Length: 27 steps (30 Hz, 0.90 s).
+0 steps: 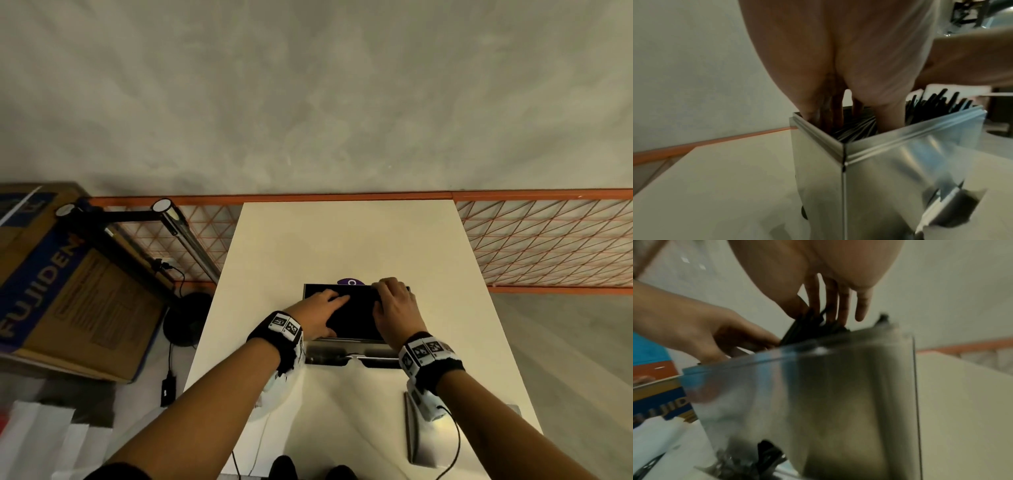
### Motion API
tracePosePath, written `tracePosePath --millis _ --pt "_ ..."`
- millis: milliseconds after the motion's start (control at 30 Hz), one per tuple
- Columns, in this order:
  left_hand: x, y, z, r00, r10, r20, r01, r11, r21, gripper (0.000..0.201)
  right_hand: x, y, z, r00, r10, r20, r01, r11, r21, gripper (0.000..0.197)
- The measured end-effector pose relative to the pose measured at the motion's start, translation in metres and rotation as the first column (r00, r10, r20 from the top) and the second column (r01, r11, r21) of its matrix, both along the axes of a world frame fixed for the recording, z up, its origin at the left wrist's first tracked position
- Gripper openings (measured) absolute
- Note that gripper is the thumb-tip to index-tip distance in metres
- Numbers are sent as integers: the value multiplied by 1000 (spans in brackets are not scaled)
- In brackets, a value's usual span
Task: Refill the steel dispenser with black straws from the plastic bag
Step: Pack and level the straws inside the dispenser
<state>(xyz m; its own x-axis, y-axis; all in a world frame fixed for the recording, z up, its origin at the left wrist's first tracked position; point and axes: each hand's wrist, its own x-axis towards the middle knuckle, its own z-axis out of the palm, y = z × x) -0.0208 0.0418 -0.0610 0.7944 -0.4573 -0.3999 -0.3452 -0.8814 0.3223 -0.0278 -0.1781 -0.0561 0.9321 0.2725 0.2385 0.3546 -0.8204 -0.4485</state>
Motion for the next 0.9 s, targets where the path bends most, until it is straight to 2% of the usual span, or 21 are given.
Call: tracePosePath --millis 33,100,167,200,300,400,500,567,700,833,900 --pt "1 -1 -2 1000 -30 1 30 999 27 94 -1 1 7 997 55 54 -54 998 -14 21" --pt "1 -5 -5 998 -65 5 65 997 31 90 -6 5 17 973 221 63 -222 975 3 20" --pt "0 -9 -7 998 -53 29 53 999 -4 89 -14 9 21 930 365 -52 -365 931 -1 26" --pt "-2 -10 -8 998 -35 50 36 999 -33 89 -18 10 23 910 390 -137 -399 916 -44 26" --pt "-7 -11 -22 988 26 152 -5 990 -143 89 -18 5 23 880 319 -352 -413 880 -234 22" --pt "-11 -12 -33 972 78 220 -23 970 -244 80 -15 -5 25 891 290 -350 -403 861 -311 23" --pt "-16 -17 -33 959 82 270 -22 976 -216 61 -14 -15 28 893 243 -378 -396 822 -408 24" --pt "-21 -20 -30 944 115 310 -37 968 -248 59 -14 -19 30 887 218 -407 -412 772 -483 28" --pt "-31 -22 -23 950 73 303 -6 976 -218 85 -15 -16 31 854 203 -480 -464 714 -524 40" --pt "-37 -21 -29 956 -12 295 45 993 -105 113 -19 -11 22 865 165 -475 -457 649 -608 66" --pt "-37 -23 -30 961 -41 273 51 998 -29 123 -19 -10 18 849 150 -506 -476 633 -611 72"
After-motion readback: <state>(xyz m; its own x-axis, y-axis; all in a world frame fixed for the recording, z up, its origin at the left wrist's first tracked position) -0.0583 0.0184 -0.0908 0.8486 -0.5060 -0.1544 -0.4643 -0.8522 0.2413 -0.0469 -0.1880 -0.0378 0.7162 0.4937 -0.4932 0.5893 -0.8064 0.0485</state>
